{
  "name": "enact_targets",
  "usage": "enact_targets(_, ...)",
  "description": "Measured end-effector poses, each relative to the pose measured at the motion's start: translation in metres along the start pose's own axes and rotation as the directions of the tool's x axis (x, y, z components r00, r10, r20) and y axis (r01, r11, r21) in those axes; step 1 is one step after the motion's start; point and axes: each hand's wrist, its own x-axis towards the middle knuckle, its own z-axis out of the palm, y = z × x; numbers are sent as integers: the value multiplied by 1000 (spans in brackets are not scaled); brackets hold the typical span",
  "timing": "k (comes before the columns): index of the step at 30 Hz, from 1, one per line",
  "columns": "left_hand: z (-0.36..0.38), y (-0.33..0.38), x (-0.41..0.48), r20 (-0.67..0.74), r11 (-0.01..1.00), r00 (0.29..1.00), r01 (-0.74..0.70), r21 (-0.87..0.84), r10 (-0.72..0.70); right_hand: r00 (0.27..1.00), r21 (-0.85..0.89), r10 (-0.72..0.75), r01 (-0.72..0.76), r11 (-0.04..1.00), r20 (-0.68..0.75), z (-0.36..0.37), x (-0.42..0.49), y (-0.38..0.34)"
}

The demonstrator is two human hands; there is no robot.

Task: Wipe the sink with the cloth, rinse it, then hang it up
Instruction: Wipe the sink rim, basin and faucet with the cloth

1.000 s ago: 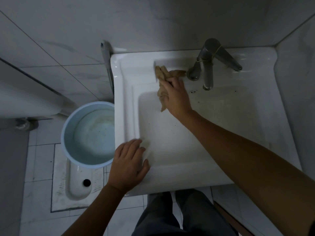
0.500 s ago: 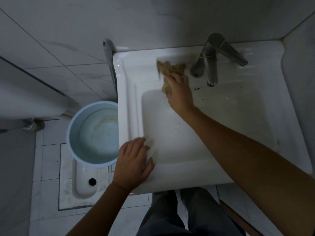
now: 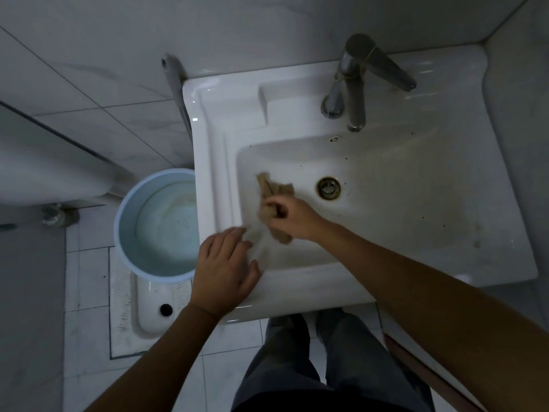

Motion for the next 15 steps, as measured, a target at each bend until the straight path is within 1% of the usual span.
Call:
enact_targets(1, 0, 0, 0, 3, 1000, 1000, 5, -2, -5, 997, -2, 42, -42, 999, 57, -2, -12, 15)
enact_targets(2, 0, 1, 0, 9, 1000, 1000, 12, -5, -12, 995, -17, 40, -39, 999, 88, -4, -23, 27)
enact_targets(3, 0, 1, 0, 11, 1000, 1000, 16, -8, -16, 996, -70, 8, -1, 998, 94, -7, -29, 37)
enact_targets(4, 0, 1, 1, 10, 1000, 1000, 18, -9, -18, 995, -164, -29, 44, 986, 92, -11, -31, 45)
enact_targets(5, 0, 0, 0, 8, 1000, 1000, 18, -10, -18, 996, -279, -41, 62, 958, 79, -15, -29, 51)
enact_targets(6, 1, 1, 0, 9, 1000, 1000, 17, -10, -17, 999, -386, -28, 44, 922, 47, -19, -24, 54)
enact_targets(7, 1, 0, 0, 14, 1000, 1000, 17, -7, -17, 1000, -453, -9, 1, 892, -16, -22, -16, 56)
enact_targets(8, 2, 0, 0, 19, 1000, 1000, 20, -5, -20, 996, -480, -2, -42, 876, -92, -25, -7, 55)
enact_targets(10, 4, -1, 0, 25, 1000, 999, 26, -2, -26, 972, -461, 7, -118, 880, -235, -28, 14, 51)
enact_targets(12, 5, -2, 0, 26, 1000, 999, 24, -1, -24, 936, -367, 50, -186, 911, -349, -26, 34, 44)
enact_targets(13, 5, -2, 0, 24, 1000, 999, 22, -2, -22, 920, -325, 70, -207, 923, -386, -23, 42, 40)
enact_targets(15, 5, -2, 0, 21, 1000, 1000, 22, -5, -22, 909, -274, 85, -210, 939, -408, -15, 50, 29)
